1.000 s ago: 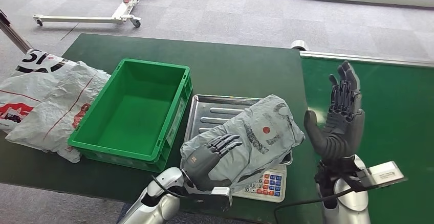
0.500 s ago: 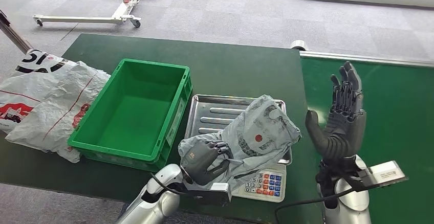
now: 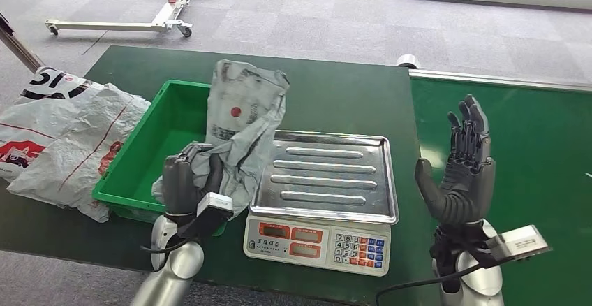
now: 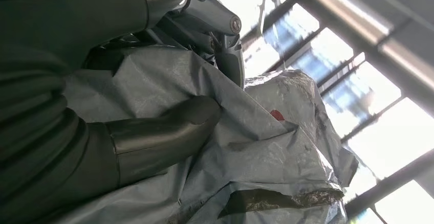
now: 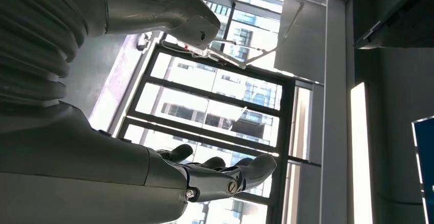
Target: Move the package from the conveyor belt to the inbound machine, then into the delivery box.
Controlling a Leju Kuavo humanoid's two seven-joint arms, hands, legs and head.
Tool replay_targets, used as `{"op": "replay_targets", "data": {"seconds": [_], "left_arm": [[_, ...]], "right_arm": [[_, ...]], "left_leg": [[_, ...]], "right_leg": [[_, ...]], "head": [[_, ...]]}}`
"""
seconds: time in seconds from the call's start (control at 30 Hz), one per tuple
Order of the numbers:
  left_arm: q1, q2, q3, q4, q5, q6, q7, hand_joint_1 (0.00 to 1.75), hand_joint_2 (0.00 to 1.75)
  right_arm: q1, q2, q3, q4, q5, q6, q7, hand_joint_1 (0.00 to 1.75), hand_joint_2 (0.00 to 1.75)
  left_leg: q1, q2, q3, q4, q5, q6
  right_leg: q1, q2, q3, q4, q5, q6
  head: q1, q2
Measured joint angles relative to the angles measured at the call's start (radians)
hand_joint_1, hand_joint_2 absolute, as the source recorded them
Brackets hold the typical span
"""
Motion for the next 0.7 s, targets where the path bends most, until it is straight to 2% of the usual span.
{"op": "replay_targets", "data": {"seconds": [0.1,0.17,0.27,0.33,0.4,0.47,0.5,0.53,0.6,0.63,0.67,0.7], "left_arm": [[0.010,-0.001,0.070,-0.050,-0.021,0.110,-0.002,1.75,1.75],[0.012,-0.008,0.118,-0.072,-0.065,0.137,0.000,1.75,1.75],[0.002,-0.031,0.200,-0.079,-0.241,0.143,0.037,1.75,1.75],[-0.021,-0.039,0.243,-0.050,-0.398,0.133,0.139,1.75,1.75],[-0.054,-0.036,0.264,0.010,-0.531,0.113,0.279,1.75,1.75],[-0.084,-0.029,0.267,0.077,-0.602,0.085,0.380,1.75,1.75],[-0.098,-0.024,0.268,0.112,-0.621,0.066,0.417,1.56,1.75],[-0.112,-0.020,0.268,0.146,-0.631,0.047,0.445,1.13,1.75],[-0.138,-0.010,0.268,0.217,-0.636,0.020,0.491,0.25,0.87],[-0.150,-0.005,0.268,0.248,-0.636,0.014,0.510,0.00,0.44],[-0.161,-0.001,0.268,0.279,-0.638,0.011,0.530,0.00,0.00],[-0.171,0.002,0.268,0.306,-0.639,0.010,0.549,0.00,0.00]], "right_arm": [[0.009,0.004,0.000,-0.002,0.001,-0.006,0.000,0.00,1.75],[0.015,0.008,0.000,-0.005,0.002,-0.010,0.001,0.00,1.75],[0.024,0.010,0.000,-0.012,0.004,-0.018,0.002,0.00,1.75],[0.036,0.011,-0.001,-0.019,0.004,-0.023,0.001,0.00,1.75],[0.047,0.011,-0.004,-0.027,0.004,-0.024,-0.004,0.00,1.75],[0.054,0.011,-0.008,-0.033,0.004,-0.020,-0.007,0.00,1.75],[0.057,0.011,-0.010,-0.035,0.004,-0.015,-0.009,0.00,1.75],[0.058,0.011,-0.011,-0.036,0.005,-0.011,-0.009,0.00,1.75],[0.059,0.013,-0.014,-0.037,0.008,-0.002,-0.010,0.00,1.75],[0.059,0.013,-0.016,-0.039,0.011,0.001,-0.010,0.00,1.75],[0.059,0.014,-0.017,-0.041,0.013,0.003,-0.010,0.00,1.75],[0.059,0.014,-0.018,-0.043,0.015,0.005,-0.009,0.00,1.75]], "left_leg": [[0.000,0.000,0.000,0.000,0.000,0.000],[0.000,0.000,0.000,0.000,0.000,0.000],[0.000,0.000,0.000,0.000,0.000,0.000],[0.000,0.000,0.000,0.000,0.000,0.000],[0.000,0.000,0.000,0.000,0.000,0.000],[0.000,0.000,0.000,0.000,0.001,-0.001],[0.000,0.000,0.000,0.000,0.001,-0.001],[0.000,0.000,0.000,0.000,0.001,-0.001],[0.000,0.000,0.000,0.000,0.001,-0.001],[0.000,0.000,0.000,0.000,0.001,-0.001],[0.000,0.000,0.000,0.000,0.001,-0.001],[0.000,0.000,0.000,0.000,0.001,-0.001]], "right_leg": [[0.000,0.000,0.000,0.000,0.000,0.000],[0.000,0.000,0.000,0.000,0.000,0.000],[0.000,0.000,0.000,0.000,0.000,0.000],[0.000,0.000,0.000,0.000,0.000,0.000],[0.000,0.000,0.000,0.000,0.000,0.000],[0.000,0.000,0.000,0.000,0.001,0.000],[0.000,0.000,0.000,0.000,0.001,0.000],[0.000,0.000,0.000,0.000,0.001,0.000],[0.000,0.000,0.000,0.000,0.001,0.000],[0.000,0.000,0.000,0.000,0.001,0.000],[0.000,0.000,0.000,0.000,0.001,0.000],[0.000,0.000,-0.001,0.000,0.001,0.000]], "head": [[0.000,0.000],[0.000,0.000],[0.000,0.000],[0.000,0.000],[0.000,0.000],[0.000,0.000],[0.000,0.000],[0.000,0.000],[0.000,0.000],[0.000,0.000],[0.000,0.000],[0.000,0.000]]}}
